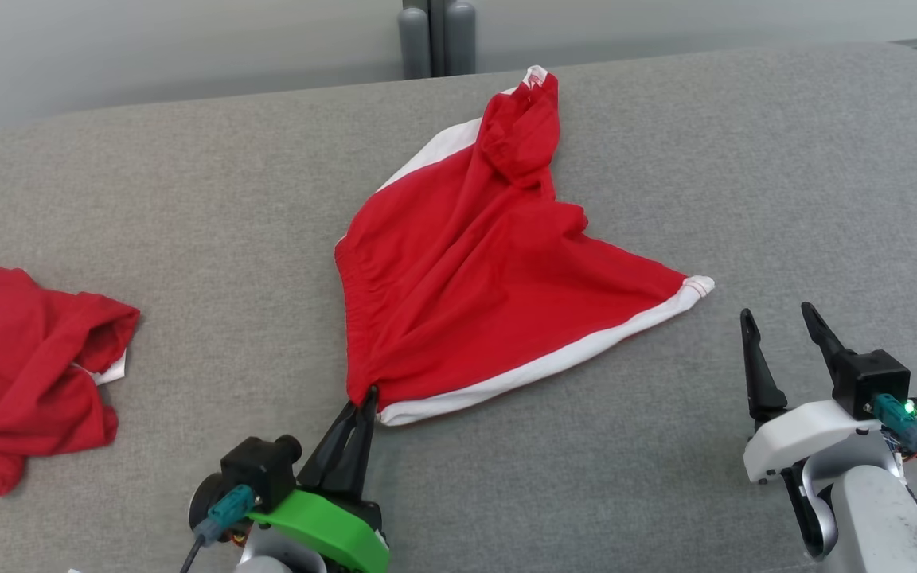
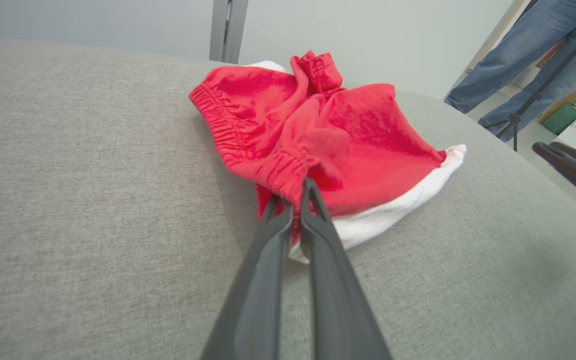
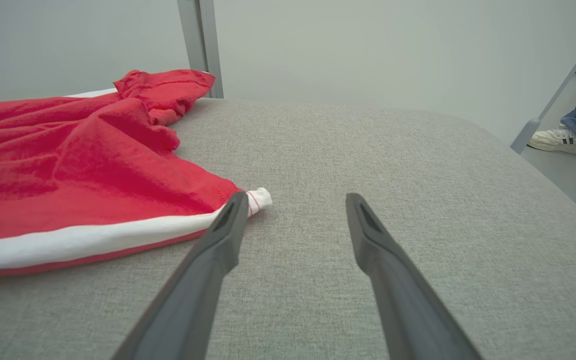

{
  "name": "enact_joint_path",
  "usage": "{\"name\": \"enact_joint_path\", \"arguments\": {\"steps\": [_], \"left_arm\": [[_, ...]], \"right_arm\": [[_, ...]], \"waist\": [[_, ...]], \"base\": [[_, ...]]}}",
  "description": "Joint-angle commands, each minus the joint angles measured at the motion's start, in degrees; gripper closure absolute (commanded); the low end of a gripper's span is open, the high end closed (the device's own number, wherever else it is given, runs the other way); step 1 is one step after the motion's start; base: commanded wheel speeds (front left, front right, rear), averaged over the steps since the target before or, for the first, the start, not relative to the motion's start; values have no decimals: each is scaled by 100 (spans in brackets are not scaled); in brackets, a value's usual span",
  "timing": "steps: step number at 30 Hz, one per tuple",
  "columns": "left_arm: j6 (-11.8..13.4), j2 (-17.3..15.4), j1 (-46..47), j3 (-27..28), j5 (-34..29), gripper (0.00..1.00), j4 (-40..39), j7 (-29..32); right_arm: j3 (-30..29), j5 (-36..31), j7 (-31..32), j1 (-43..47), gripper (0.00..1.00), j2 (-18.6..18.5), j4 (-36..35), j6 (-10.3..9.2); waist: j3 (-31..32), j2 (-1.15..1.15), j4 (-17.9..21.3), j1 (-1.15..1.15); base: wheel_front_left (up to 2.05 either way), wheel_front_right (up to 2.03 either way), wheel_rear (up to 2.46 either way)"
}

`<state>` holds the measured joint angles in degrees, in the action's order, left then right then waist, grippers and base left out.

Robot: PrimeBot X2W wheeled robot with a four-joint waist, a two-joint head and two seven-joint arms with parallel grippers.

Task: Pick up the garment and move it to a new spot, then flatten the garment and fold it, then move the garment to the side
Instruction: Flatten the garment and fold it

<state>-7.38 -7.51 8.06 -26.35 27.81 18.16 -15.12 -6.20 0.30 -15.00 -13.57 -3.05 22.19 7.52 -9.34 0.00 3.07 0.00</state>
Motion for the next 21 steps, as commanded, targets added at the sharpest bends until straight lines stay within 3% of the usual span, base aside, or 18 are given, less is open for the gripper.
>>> {"name": "enact_joint_path", "arguments": {"steps": [1,21], "left_arm": [[-19,-63,-46,31,-56,100,30,-4],[-19,-237,1349,348,-491,100,1543,-4]], "right_arm": [[17,17,-26,61,0,-12,-24,-6],[67,28,-26,-247,0,4,-120,-6]], "waist": [[38,0,-57,0],[-597,0,250,0]], "base": [[0,0,0],[0,0,0]]}}
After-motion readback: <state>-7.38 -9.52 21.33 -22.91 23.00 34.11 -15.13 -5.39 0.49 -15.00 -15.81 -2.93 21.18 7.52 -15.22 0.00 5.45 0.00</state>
